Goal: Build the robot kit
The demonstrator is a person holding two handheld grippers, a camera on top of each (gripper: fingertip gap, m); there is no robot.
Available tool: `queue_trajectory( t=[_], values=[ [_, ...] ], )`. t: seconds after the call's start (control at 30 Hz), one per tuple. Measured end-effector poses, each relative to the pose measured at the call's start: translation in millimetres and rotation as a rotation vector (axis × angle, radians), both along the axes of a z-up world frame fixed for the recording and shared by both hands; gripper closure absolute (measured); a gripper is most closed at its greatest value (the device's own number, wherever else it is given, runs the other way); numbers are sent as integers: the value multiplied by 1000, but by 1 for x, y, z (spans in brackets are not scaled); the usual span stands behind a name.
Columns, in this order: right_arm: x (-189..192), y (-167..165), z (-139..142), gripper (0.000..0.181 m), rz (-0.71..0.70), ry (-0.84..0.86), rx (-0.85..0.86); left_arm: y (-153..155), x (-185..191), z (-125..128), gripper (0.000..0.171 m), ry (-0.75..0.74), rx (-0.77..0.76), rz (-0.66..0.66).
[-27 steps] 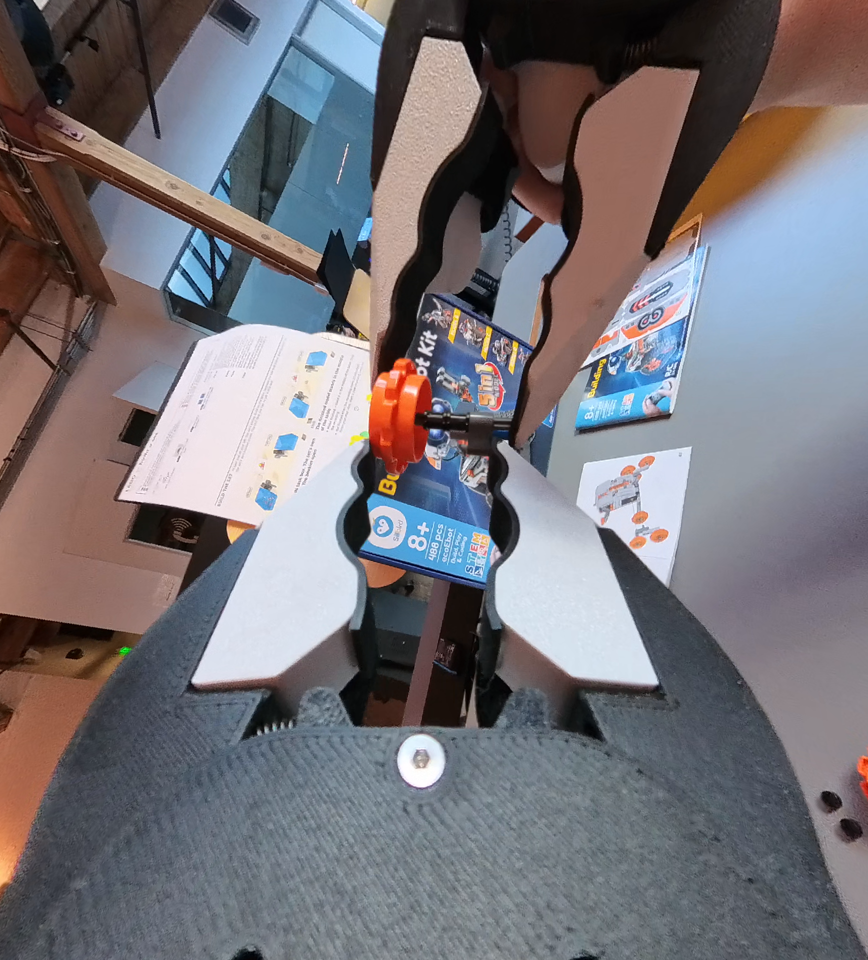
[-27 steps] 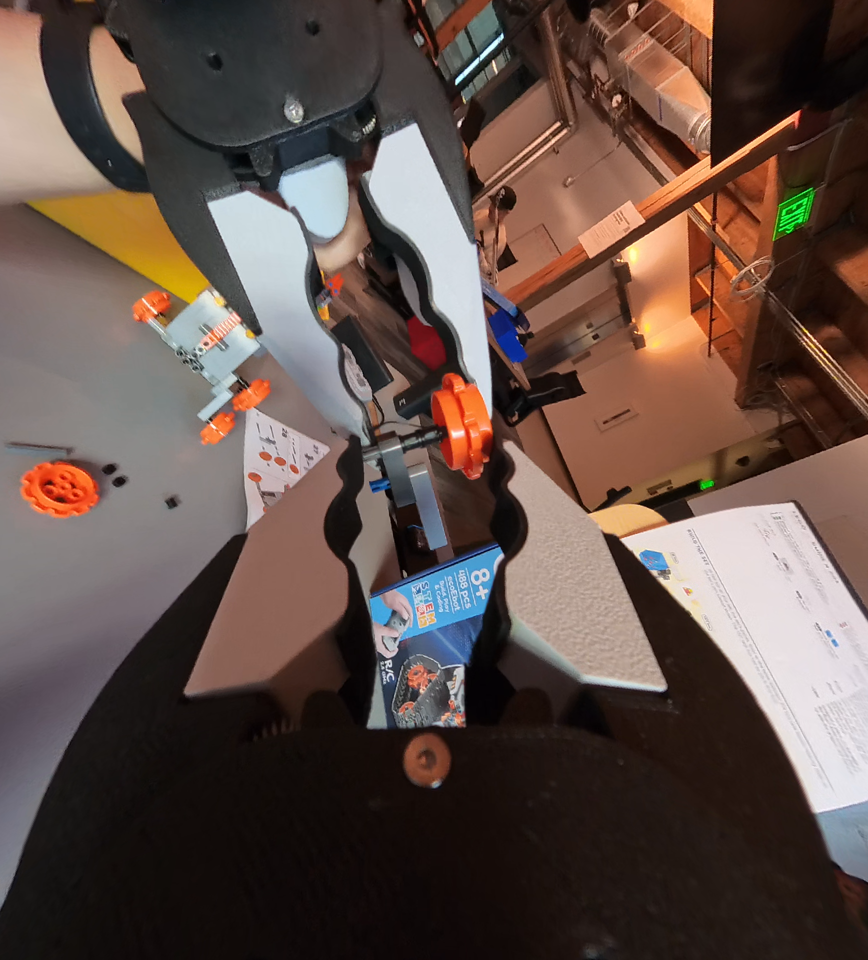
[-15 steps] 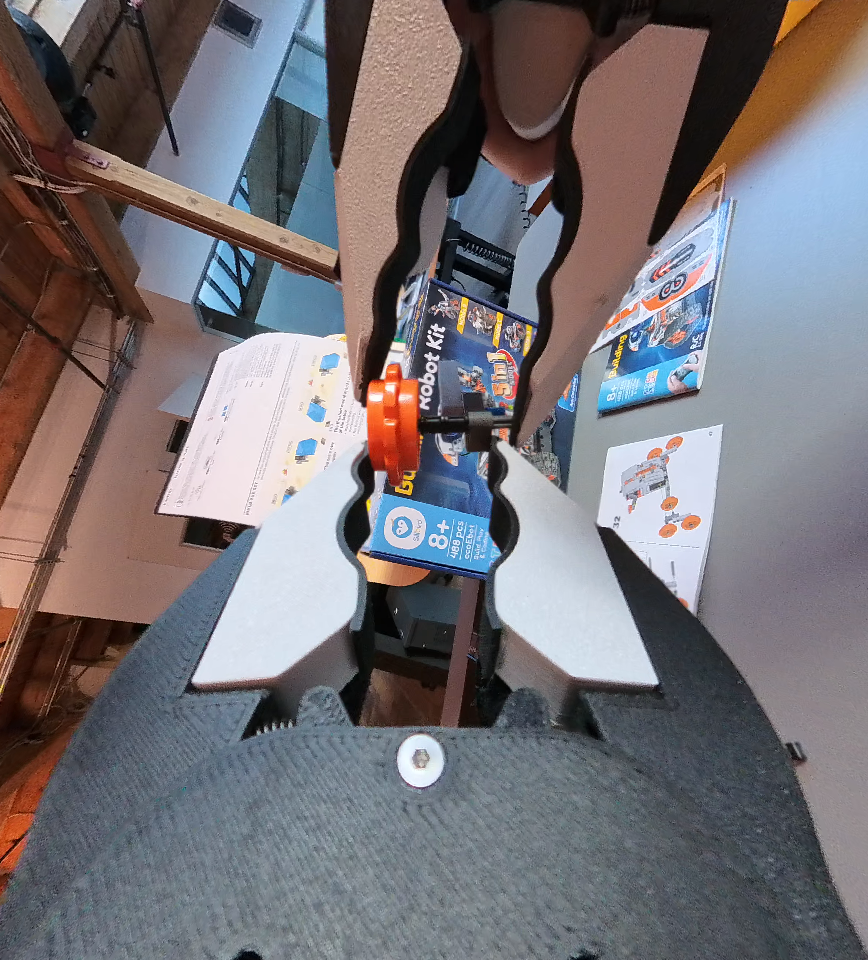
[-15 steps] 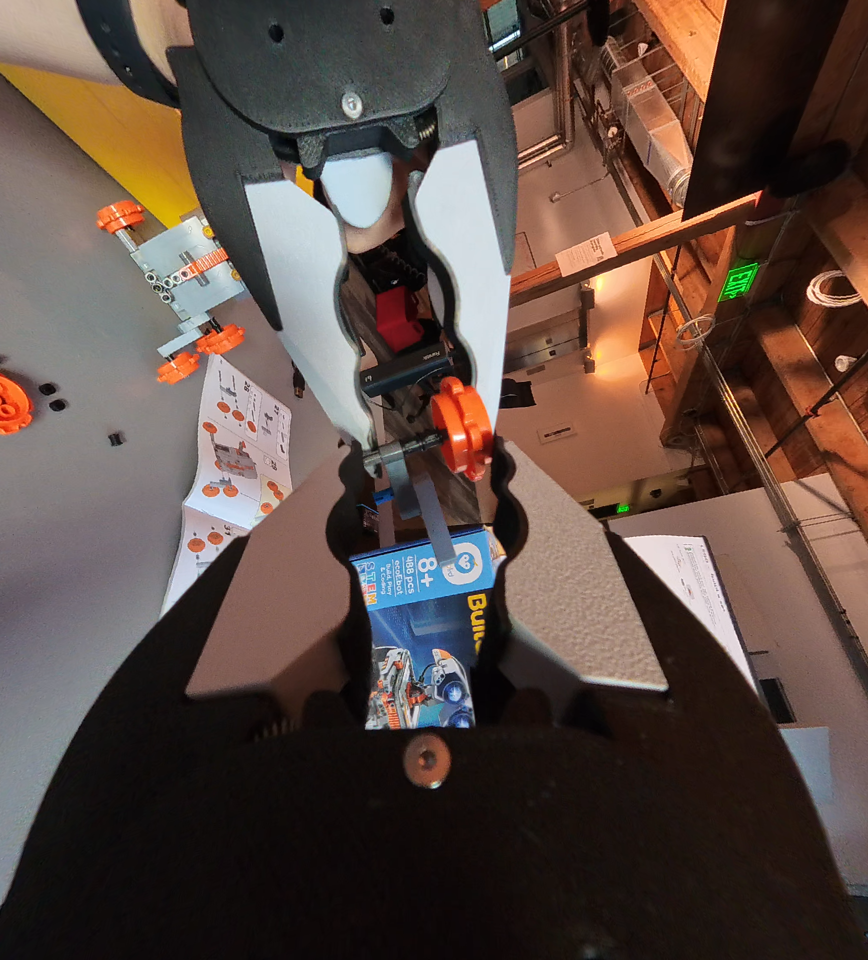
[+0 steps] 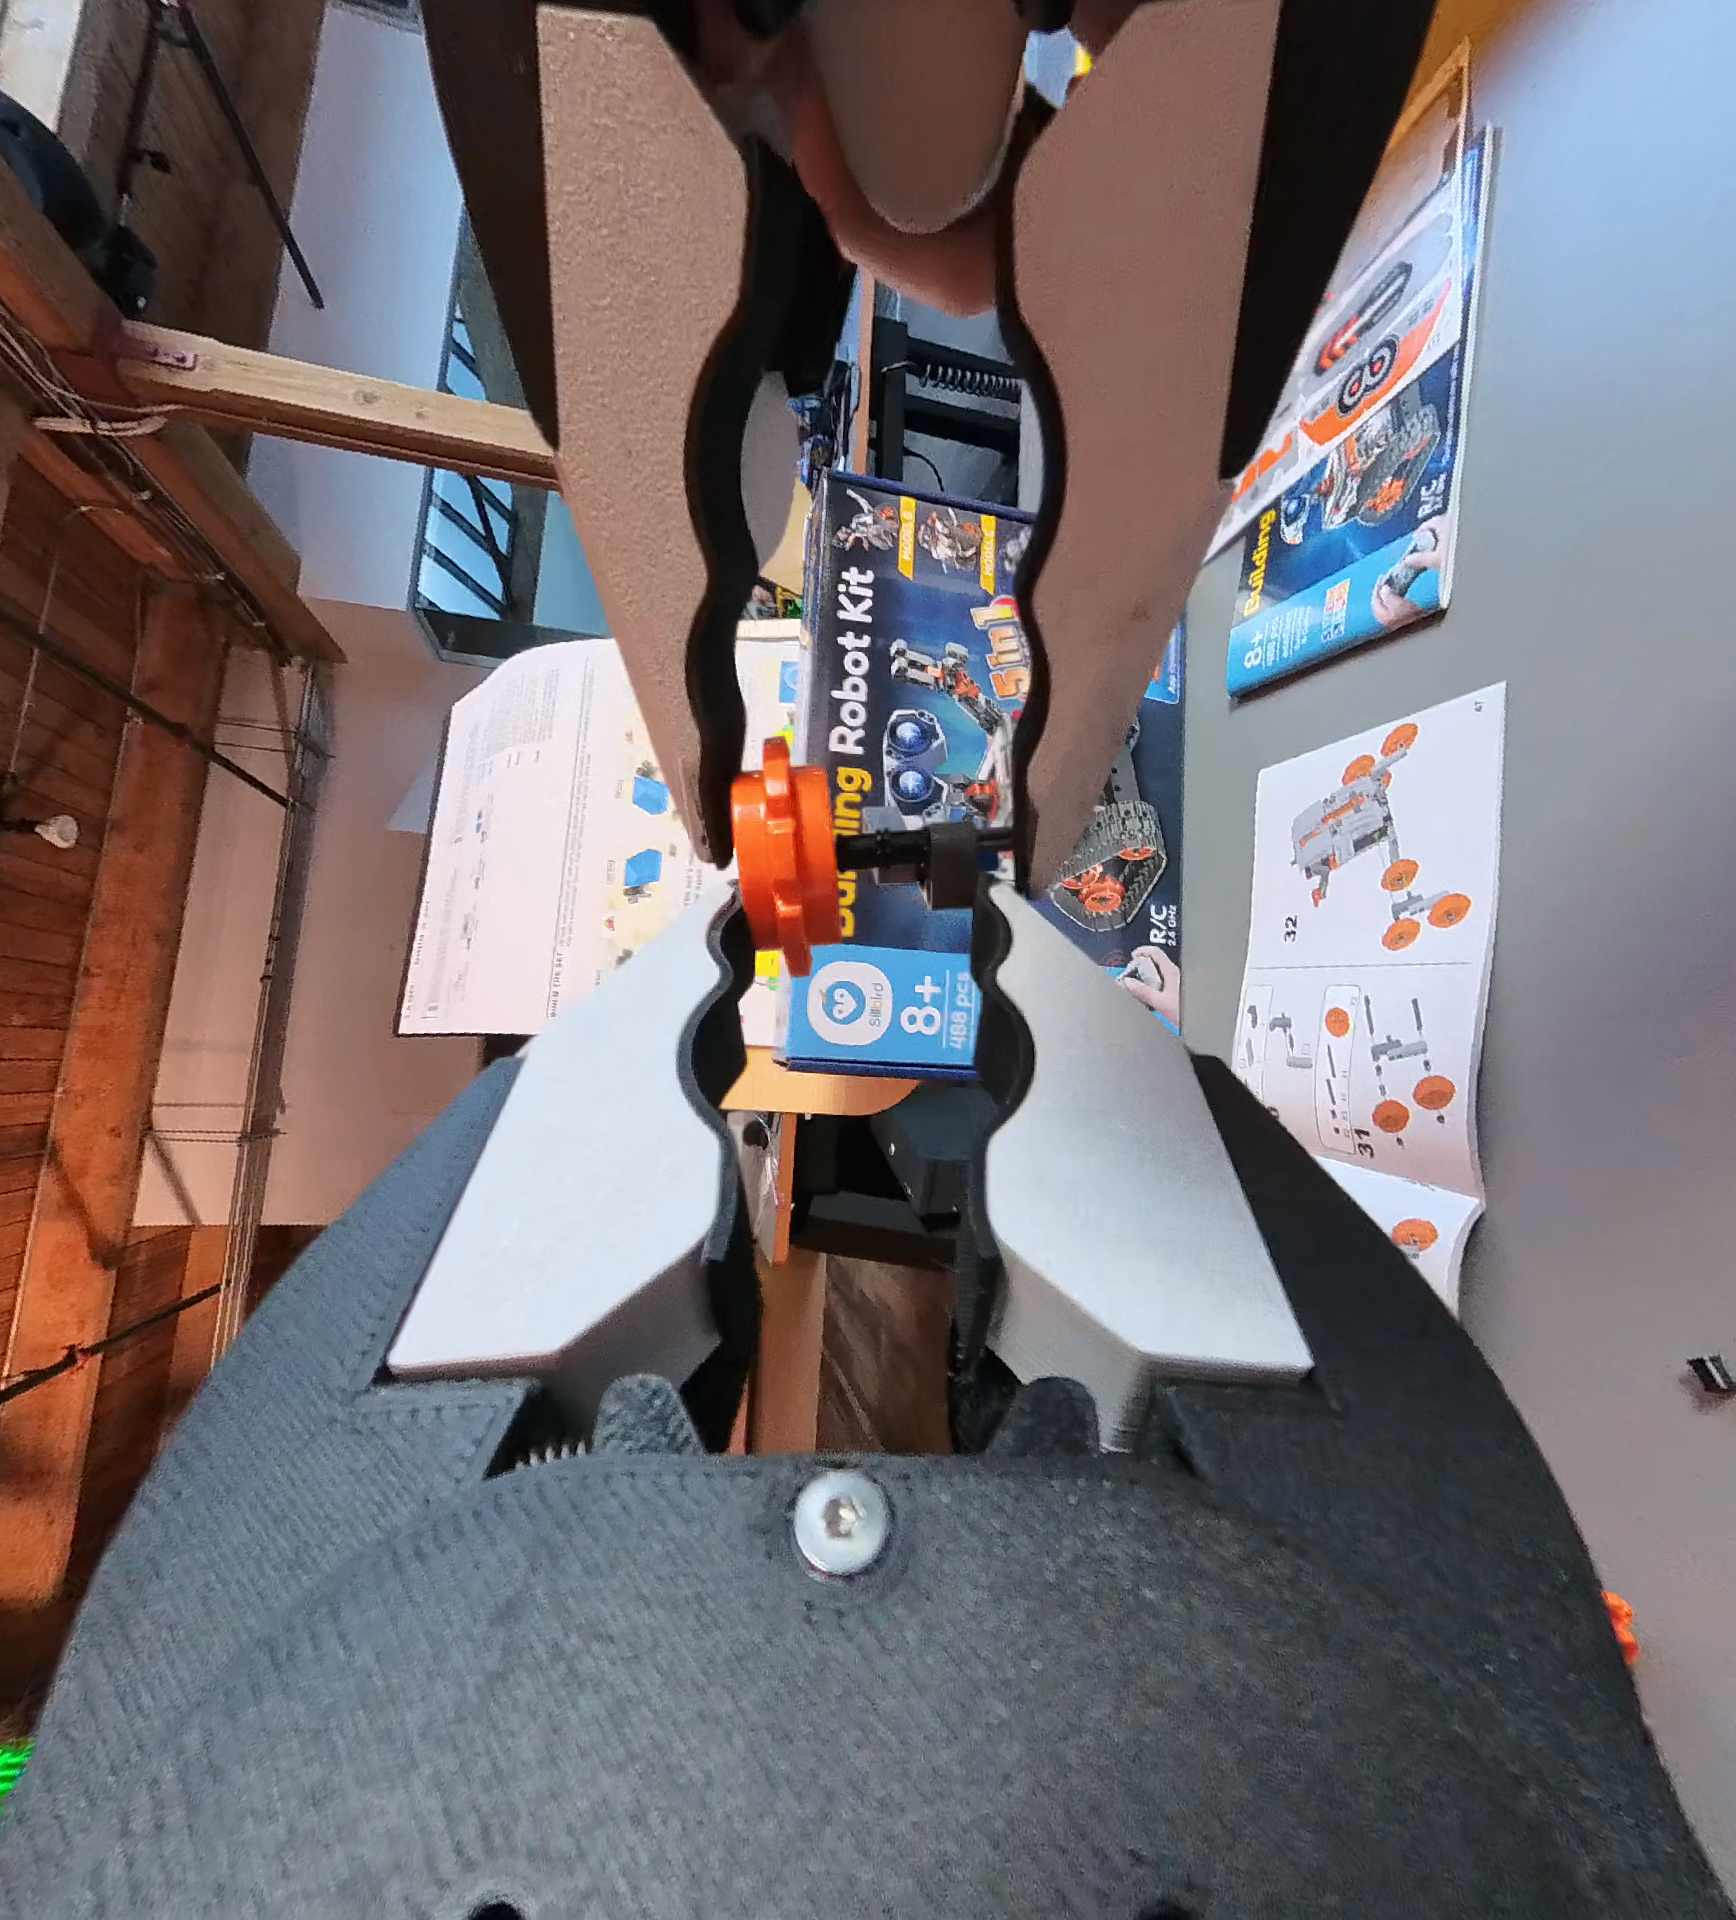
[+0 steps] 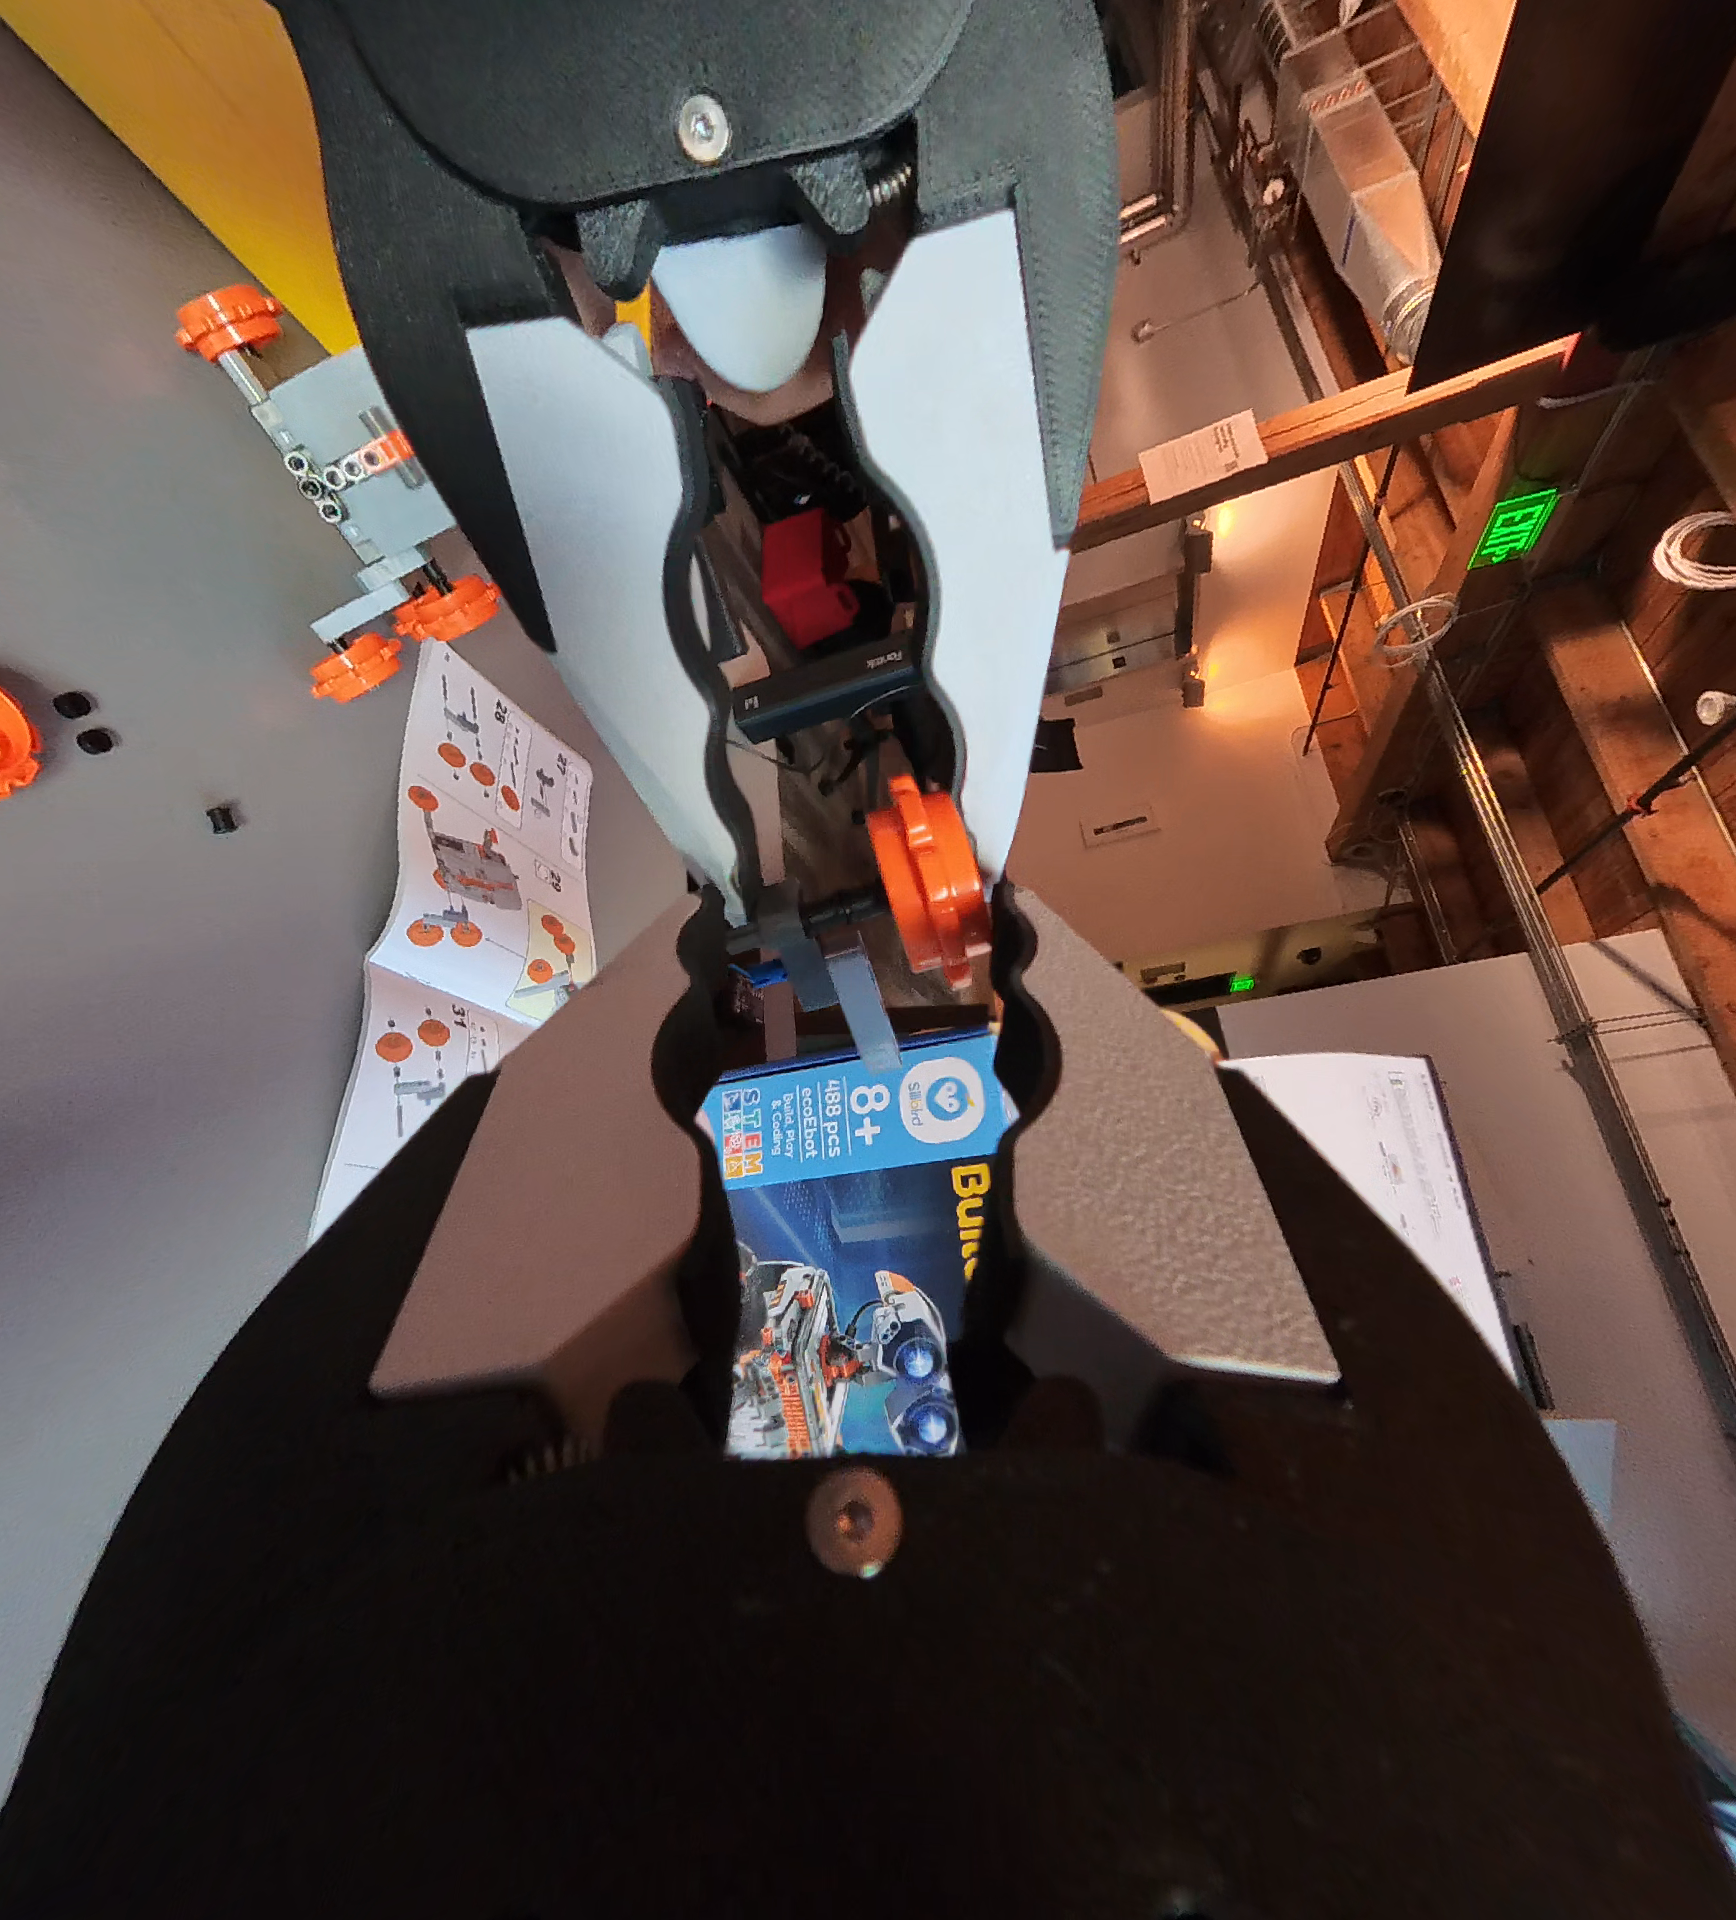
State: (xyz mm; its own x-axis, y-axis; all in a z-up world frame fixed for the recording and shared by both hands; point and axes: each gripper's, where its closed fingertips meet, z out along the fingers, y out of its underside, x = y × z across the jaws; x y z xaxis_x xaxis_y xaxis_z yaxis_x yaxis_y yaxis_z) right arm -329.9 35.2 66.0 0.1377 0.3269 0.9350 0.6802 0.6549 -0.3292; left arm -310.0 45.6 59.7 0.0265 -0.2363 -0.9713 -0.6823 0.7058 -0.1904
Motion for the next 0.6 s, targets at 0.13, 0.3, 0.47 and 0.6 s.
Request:
queue_trajectory(
  t=[0.13,0.3,0.47,0.6],
  values=[
    [0,2,1,131,-12,4,9,2,0,0,132,-5,1,5],
    [5,6,-4,136,-64,-21,-27,7,3,-5,132,15,-25,40],
    [4,6,-7,134,-36,-12,-71,7,2,-9,132,22,-62,16],
    [-2,0,-14,131,11,-38,-99,3,-1,-15,132,45,-139,-27]
  ],
)
